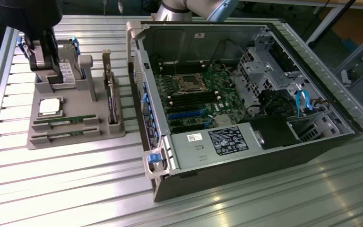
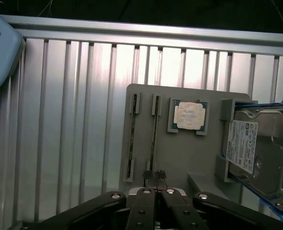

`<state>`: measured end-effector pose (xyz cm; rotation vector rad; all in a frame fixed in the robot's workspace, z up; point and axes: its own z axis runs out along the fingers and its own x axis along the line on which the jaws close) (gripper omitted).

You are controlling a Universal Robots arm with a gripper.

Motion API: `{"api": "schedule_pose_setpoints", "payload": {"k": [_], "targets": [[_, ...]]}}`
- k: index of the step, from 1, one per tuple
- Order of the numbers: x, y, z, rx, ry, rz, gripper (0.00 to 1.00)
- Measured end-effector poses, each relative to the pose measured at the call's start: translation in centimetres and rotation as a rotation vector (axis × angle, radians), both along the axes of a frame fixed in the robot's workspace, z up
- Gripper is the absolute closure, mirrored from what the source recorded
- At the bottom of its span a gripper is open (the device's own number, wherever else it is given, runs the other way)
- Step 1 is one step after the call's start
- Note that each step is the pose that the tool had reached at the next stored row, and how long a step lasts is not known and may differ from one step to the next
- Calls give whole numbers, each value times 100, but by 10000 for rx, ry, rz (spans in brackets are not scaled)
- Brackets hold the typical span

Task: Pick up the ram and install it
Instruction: 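Pick up the ram and move it above insertion slot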

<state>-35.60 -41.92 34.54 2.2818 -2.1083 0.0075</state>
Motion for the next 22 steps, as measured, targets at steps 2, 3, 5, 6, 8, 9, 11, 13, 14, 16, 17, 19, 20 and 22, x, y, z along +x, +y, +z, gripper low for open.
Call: {"api": "schedule_pose_setpoints", "payload": {"k": [2,3,5,6,8,9,11,13,14,16,17,19,20,22], "targets": [[-1,0,-39,1,5,0,90],[-2,0,-59,1,9,1,90],[-3,0,-94,0,17,1,90],[-5,0,-115,0,21,0,90],[-6,0,-153,0,28,0,90],[-7,0,-171,-1,32,1,90],[-9,0,-210,0,39,0,90],[-13,0,-273,1,52,0,90],[-14,0,-298,0,58,0,90],[-18,0,-363,0,71,0,90],[-19,0,-382,0,75,0,90],[-22,0,-421,1,83,0,90],[-23,0,-439,0,88,0,90],[-26,0,-492,0,99,-1,90]]}}
